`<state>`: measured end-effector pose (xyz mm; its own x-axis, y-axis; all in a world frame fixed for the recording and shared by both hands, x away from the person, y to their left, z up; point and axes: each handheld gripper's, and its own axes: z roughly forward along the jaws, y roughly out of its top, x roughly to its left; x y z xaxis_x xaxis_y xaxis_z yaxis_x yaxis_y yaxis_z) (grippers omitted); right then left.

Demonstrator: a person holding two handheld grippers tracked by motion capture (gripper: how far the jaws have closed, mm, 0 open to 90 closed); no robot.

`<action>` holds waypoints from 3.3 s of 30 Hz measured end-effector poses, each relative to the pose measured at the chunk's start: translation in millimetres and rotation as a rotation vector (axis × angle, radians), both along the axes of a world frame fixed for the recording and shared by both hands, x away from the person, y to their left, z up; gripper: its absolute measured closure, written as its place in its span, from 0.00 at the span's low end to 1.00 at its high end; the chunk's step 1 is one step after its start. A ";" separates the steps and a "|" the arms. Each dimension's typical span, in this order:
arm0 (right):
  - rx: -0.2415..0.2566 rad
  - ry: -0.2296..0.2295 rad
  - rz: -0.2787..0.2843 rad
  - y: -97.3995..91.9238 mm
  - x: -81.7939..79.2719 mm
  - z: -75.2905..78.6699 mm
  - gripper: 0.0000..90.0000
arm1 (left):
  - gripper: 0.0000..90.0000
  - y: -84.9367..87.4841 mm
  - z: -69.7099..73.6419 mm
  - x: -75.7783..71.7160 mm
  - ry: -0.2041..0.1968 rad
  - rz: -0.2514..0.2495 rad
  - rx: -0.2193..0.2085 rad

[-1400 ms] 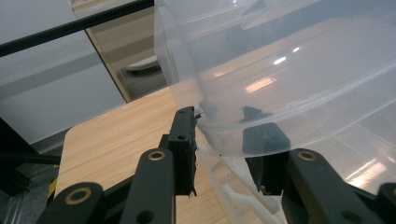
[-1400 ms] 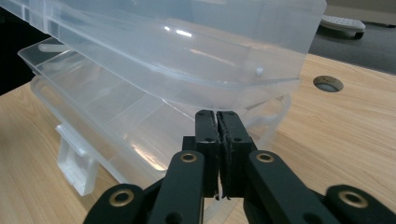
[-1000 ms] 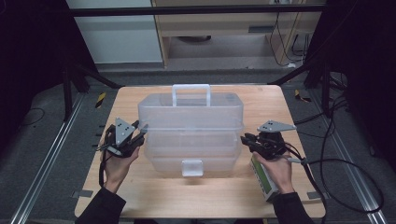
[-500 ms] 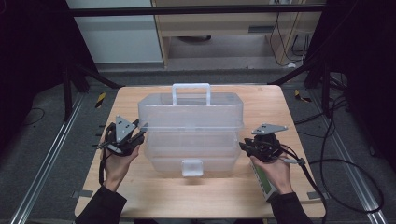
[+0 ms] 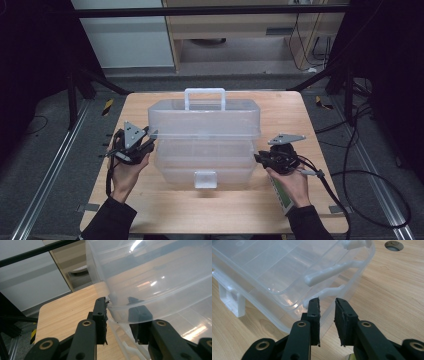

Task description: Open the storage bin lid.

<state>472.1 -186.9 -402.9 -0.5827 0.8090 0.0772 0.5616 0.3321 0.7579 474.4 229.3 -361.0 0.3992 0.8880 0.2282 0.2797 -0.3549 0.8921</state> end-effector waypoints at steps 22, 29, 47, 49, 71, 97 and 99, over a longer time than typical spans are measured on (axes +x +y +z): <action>0.008 0.016 -0.004 4.4 2.3 -4.0 0.87 | 0.77 0.3 7.0 7.5 0.004 0.014 -0.011; 0.001 0.008 -0.013 4.8 2.4 -4.3 0.88 | 0.77 -0.4 9.3 10.2 0.001 0.015 -0.015; -0.002 0.000 -0.029 4.7 3.0 -4.8 0.88 | 0.78 -1.9 15.5 17.5 -0.011 0.024 -0.021; -0.002 -0.002 -0.033 4.9 3.2 -5.0 0.88 | 0.79 -2.3 16.7 18.7 -0.013 0.025 -0.018; -0.003 0.001 -0.040 5.7 2.4 -5.1 0.88 | 0.81 -5.0 31.1 35.6 -0.024 0.043 -0.010; -0.007 0.001 -0.044 6.2 2.7 -5.3 0.88 | 0.84 -6.6 43.9 54.8 -0.014 0.054 -0.002; -0.008 0.001 -0.045 6.4 2.8 -5.2 0.88 | 0.83 -7.0 44.7 55.7 -0.016 0.055 0.001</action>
